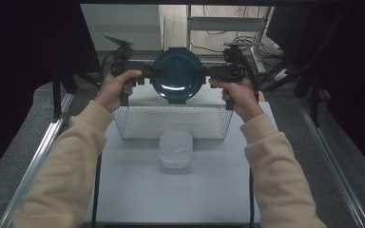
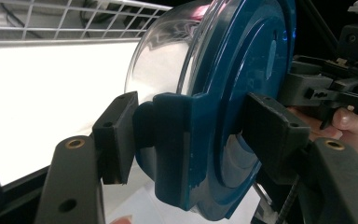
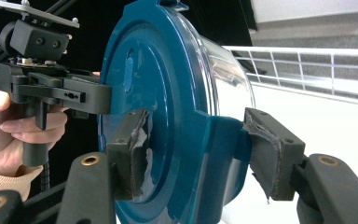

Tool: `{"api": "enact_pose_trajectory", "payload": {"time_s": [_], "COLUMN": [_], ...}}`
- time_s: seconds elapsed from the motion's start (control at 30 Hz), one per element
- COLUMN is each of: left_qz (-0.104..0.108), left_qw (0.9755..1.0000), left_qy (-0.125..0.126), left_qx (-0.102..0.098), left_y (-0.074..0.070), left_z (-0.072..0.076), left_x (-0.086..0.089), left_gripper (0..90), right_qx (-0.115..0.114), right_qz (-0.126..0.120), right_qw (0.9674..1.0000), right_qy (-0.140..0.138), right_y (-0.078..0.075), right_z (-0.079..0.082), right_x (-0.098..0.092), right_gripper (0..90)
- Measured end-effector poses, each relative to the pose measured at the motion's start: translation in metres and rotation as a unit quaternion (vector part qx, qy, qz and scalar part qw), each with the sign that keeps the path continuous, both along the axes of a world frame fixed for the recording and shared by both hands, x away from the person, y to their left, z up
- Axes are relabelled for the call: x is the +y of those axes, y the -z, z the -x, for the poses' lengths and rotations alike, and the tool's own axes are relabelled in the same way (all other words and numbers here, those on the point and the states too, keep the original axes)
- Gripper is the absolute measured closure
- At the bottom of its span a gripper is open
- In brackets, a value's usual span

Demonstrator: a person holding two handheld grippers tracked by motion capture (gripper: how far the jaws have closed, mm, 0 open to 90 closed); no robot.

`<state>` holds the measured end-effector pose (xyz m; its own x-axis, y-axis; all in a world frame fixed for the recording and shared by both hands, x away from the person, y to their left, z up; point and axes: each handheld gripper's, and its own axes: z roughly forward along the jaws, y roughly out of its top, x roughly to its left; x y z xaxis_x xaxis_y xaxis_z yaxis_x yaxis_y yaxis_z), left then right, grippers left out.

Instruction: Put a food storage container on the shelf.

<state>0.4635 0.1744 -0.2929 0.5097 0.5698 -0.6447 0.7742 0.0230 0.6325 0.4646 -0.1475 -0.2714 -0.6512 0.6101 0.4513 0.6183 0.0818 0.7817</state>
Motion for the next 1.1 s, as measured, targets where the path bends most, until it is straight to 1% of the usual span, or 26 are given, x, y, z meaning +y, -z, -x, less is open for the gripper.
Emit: {"api": "enact_pose_trajectory", "payload": {"time_s": [0.13,0.2,0.23,0.27,0.3,0.4,0.5,0.57,0.63,0.8,0.87,0.9,1.07,1.1], "left_qz": [-0.002,-0.006,-0.006,0.000,0.002,0.009,0.026,0.031,0.036,0.052,0.056,0.055,0.060,0.062], "left_qw": [0.9999,0.9998,0.9997,0.9996,0.9996,0.9994,0.9986,0.9980,0.9973,0.9954,0.9945,0.9944,0.9934,0.9928], "left_qy": [-0.003,-0.006,-0.006,-0.009,-0.008,-0.008,-0.016,-0.021,-0.028,-0.039,-0.045,-0.047,-0.054,-0.058], "left_qx": [0.012,0.016,0.021,0.026,0.027,0.031,0.044,0.050,0.057,0.070,0.076,0.076,0.082,0.085], "left_y": [0.009,0.013,0.015,0.016,0.016,0.019,0.022,0.023,0.024,0.029,0.031,0.031,0.035,0.036], "left_z": [-0.008,-0.011,-0.013,-0.014,-0.015,-0.020,-0.026,-0.028,-0.030,-0.037,-0.039,-0.040,-0.045,-0.046], "left_x": [0.000,-0.001,-0.001,-0.001,-0.001,-0.001,0.000,-0.001,-0.001,-0.001,-0.003,-0.003,-0.004,-0.005], "left_gripper": [36.9,36.2,35.9,36.1,36.3,36.3,36.6,36.9,37.0,36.7,36.4,36.2,35.8,35.8], "right_qx": [0.023,0.031,0.035,0.039,0.040,0.038,0.051,0.060,0.076,0.093,0.105,0.114,0.134,0.138], "right_qz": [0.000,0.004,0.005,0.006,0.000,-0.001,-0.007,-0.009,-0.014,-0.017,-0.023,-0.027,-0.040,-0.043], "right_qw": [0.9997,0.9995,0.9994,0.9992,0.9992,0.9992,0.9985,0.9979,0.9967,0.9950,0.9934,0.9920,0.9886,0.9876], "right_qy": [0.002,0.003,0.002,0.002,0.006,0.009,0.020,0.021,0.025,0.033,0.042,0.046,0.057,0.060], "right_y": [0.009,0.013,0.015,0.017,0.018,0.018,0.019,0.020,0.021,0.023,0.024,0.026,0.030,0.031], "right_z": [-0.010,-0.014,-0.016,-0.018,-0.019,-0.021,-0.026,-0.029,-0.034,-0.039,-0.042,-0.044,-0.049,-0.050], "right_x": [0.001,0.002,0.002,0.002,0.001,0.001,0.001,0.000,0.000,-0.001,-0.001,-0.001,-0.003,-0.003], "right_gripper": [42.2,42.2,42.2,42.1,42.1,42.1,41.8,41.6,41.4,40.6,40.4,40.3,39.8,39.7]}}
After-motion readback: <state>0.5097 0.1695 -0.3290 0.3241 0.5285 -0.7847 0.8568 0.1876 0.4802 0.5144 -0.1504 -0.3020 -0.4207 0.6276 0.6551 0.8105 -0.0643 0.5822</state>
